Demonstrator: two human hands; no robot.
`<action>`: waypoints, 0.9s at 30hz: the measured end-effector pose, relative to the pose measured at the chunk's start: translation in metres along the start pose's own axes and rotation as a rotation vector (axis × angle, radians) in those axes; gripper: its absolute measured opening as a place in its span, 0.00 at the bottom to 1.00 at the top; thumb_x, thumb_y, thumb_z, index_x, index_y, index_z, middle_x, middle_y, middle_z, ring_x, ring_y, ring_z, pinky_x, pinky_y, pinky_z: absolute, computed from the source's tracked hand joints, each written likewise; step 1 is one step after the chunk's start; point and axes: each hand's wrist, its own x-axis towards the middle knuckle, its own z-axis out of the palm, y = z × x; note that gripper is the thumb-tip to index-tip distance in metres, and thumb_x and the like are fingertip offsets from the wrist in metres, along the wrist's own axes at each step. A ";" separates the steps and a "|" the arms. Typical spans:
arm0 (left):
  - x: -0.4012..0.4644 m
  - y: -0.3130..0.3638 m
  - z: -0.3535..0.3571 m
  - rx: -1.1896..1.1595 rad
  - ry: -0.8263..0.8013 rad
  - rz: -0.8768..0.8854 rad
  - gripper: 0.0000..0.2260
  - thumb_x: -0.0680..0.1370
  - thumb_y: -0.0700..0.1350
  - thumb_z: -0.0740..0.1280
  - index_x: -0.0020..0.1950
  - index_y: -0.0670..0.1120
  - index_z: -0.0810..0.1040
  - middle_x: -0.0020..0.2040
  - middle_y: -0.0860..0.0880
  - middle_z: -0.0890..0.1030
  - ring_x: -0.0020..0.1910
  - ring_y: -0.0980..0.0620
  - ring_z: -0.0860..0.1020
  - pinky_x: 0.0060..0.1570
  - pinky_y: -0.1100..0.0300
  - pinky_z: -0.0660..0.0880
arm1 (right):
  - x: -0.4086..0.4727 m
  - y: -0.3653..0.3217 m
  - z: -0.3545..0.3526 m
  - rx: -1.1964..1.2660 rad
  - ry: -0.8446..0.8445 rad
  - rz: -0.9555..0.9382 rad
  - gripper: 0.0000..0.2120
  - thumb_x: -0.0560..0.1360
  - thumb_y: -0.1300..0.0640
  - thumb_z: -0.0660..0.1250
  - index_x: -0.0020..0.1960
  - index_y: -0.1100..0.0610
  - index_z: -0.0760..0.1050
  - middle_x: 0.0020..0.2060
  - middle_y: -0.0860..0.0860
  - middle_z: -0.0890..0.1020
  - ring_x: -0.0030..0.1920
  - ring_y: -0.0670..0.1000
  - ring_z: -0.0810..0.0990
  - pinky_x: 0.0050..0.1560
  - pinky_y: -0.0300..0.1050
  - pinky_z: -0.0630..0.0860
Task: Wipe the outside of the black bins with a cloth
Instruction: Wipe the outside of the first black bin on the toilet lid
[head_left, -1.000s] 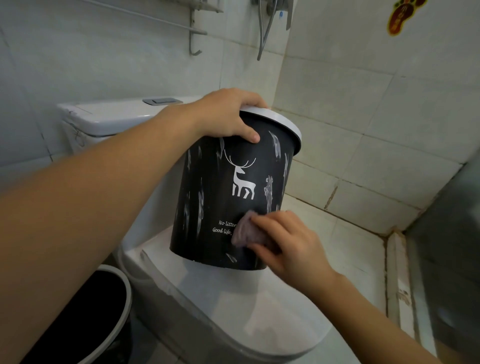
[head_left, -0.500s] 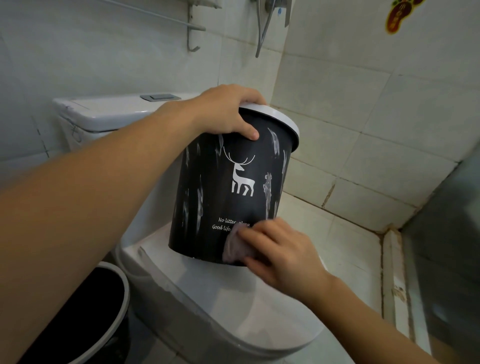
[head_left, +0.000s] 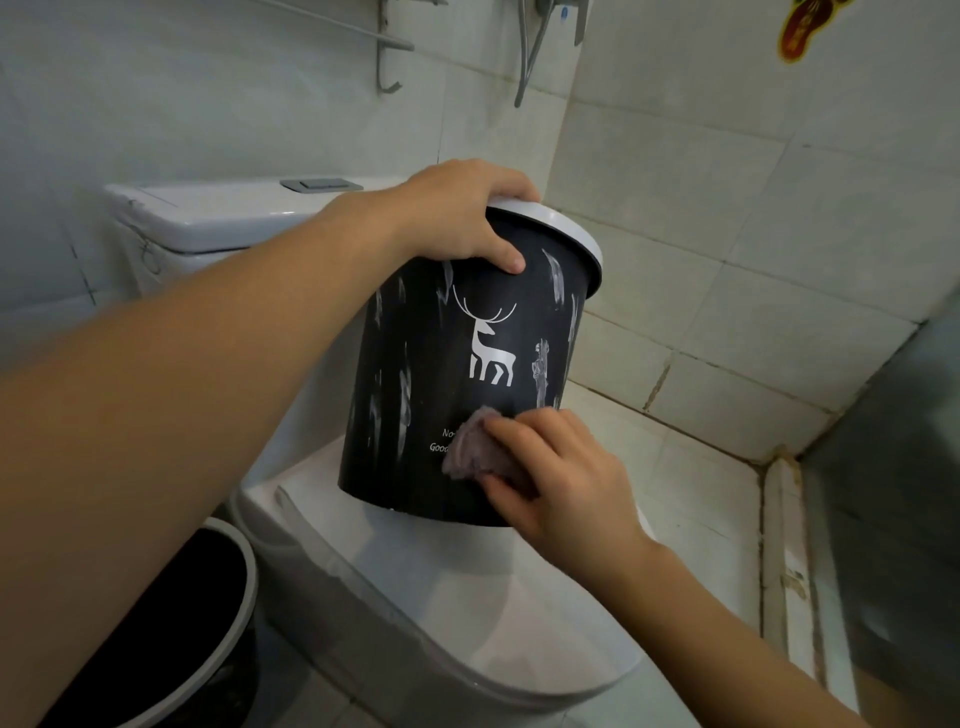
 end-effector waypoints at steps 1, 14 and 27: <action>0.000 0.001 0.000 0.002 0.001 0.000 0.24 0.68 0.55 0.77 0.62 0.62 0.75 0.49 0.61 0.76 0.53 0.52 0.75 0.53 0.55 0.71 | 0.002 0.001 0.000 0.006 0.013 0.022 0.16 0.72 0.53 0.74 0.58 0.57 0.80 0.47 0.52 0.80 0.43 0.55 0.78 0.34 0.46 0.77; -0.002 -0.003 -0.003 -0.183 -0.030 0.005 0.26 0.68 0.48 0.79 0.58 0.73 0.75 0.63 0.58 0.78 0.61 0.53 0.76 0.62 0.53 0.74 | -0.019 0.012 -0.008 0.092 -0.131 -0.111 0.16 0.73 0.50 0.73 0.59 0.55 0.81 0.48 0.52 0.80 0.45 0.52 0.78 0.35 0.47 0.78; 0.002 0.003 -0.001 -0.129 -0.031 -0.075 0.22 0.67 0.42 0.75 0.55 0.58 0.73 0.52 0.54 0.79 0.49 0.52 0.79 0.44 0.56 0.77 | -0.018 0.017 -0.015 0.158 -0.115 -0.046 0.17 0.73 0.50 0.75 0.59 0.56 0.81 0.48 0.52 0.80 0.46 0.53 0.79 0.39 0.47 0.78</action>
